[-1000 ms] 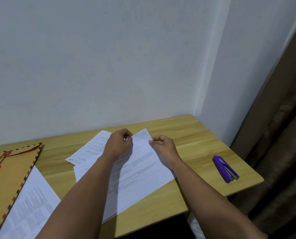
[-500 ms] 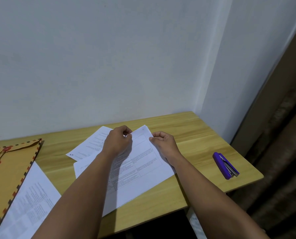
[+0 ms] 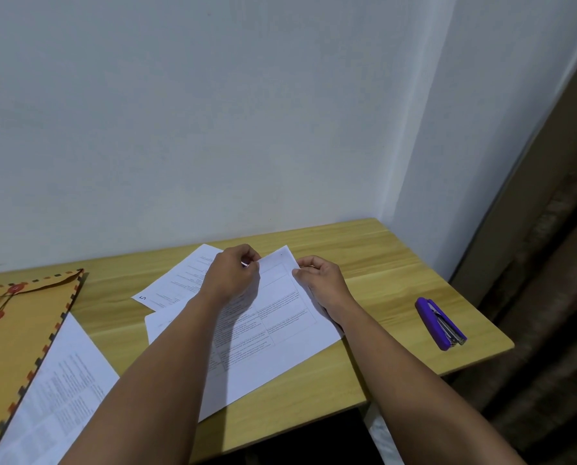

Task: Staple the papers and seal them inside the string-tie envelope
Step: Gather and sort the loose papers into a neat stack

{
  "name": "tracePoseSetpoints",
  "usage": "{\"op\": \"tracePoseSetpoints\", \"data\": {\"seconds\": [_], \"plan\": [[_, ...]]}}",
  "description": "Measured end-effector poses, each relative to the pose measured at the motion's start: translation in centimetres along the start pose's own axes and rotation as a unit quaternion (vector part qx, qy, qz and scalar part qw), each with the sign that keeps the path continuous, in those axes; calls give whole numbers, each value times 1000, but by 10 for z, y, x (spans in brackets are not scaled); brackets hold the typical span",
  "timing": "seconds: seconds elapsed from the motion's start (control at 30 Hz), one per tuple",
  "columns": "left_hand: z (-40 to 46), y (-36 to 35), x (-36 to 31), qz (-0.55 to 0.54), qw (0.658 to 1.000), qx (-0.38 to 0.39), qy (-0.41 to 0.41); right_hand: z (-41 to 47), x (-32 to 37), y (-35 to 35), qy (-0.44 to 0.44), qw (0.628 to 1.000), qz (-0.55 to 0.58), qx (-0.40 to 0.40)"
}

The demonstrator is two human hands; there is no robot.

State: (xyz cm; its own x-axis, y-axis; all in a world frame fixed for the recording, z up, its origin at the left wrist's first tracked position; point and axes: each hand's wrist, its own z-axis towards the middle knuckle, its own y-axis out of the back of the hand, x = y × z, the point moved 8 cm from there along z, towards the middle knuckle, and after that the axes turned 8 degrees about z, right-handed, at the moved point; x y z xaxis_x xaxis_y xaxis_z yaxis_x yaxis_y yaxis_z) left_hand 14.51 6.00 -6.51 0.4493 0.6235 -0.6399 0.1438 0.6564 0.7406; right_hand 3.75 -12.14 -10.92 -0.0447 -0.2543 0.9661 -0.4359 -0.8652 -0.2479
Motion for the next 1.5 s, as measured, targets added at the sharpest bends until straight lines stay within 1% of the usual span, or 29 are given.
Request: {"op": "tracePoseSetpoints", "data": {"seconds": [0.2, 0.47, 0.67, 0.8, 0.9, 1.1, 1.23, 1.3, 1.4, 1.5], "plan": [[-1, 1, -1, -3, 1000, 3, -5, -3, 3, -1, 22, 999, -27, -11], [-1, -3, -2, 3, 1000, 1, -25, 1, -5, -13, 92, 990, -107, -15], [-1, 1, -6, 7, 999, -5, -40, -1, -2, -15, 103, 987, -125, -21], [-2, 2, -8, 10, 999, 0, -46, -3, -2, -18, 102, 982, -155, -23], [-2, 6, -8, 14, 999, 0, -43, -9, 4, -23, 118, 976, -182, -17], [-7, 17, -9, 1, 999, 6, -37, -10, 4, -30, 110, 979, -169, -3], [-15, 26, -5, 46, 998, 35, -36, -17, 13, -31, 116, 983, -141, -2], [-17, 33, -3, 39, 998, 27, -40, -17, 11, -31, 108, 984, -144, -1], [-15, 44, -1, 36, 998, 1, -57, -19, 5, -30, 105, 978, -179, 10], [-14, 49, 3, 53, 997, 8, -60, -31, 8, -36, 119, 975, -183, 36]]}}
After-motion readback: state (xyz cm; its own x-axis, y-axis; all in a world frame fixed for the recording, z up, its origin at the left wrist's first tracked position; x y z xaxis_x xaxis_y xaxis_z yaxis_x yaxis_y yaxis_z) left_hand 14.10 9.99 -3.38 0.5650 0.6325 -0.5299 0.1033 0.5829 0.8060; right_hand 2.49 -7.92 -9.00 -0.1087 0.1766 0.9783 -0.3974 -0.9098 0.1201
